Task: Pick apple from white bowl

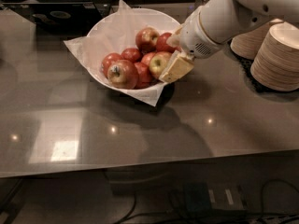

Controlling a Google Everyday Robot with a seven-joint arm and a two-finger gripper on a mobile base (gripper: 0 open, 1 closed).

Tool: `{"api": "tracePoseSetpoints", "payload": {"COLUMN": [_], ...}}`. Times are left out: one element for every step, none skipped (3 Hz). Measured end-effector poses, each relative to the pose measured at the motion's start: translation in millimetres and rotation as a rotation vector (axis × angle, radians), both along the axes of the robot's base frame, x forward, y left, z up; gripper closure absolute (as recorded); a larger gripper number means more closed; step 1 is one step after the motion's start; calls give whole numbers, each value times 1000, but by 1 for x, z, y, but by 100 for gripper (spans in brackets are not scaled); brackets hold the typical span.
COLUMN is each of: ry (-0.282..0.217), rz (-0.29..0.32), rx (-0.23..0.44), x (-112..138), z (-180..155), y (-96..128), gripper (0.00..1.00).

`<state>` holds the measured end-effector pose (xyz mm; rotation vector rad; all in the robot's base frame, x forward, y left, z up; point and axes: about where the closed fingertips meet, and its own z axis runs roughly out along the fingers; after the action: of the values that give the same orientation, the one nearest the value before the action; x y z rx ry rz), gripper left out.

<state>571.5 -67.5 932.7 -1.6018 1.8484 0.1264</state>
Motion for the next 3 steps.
{"api": "tracePoseSetpoints", "payload": {"ry": [3,-1,0], "rz": [-22,-44,-46], "rx": [-11,-18,-18], "x": [4,8,9], "z": [-9,-14,-13], "y": [0,1,1], "gripper": [35,37,37]}}
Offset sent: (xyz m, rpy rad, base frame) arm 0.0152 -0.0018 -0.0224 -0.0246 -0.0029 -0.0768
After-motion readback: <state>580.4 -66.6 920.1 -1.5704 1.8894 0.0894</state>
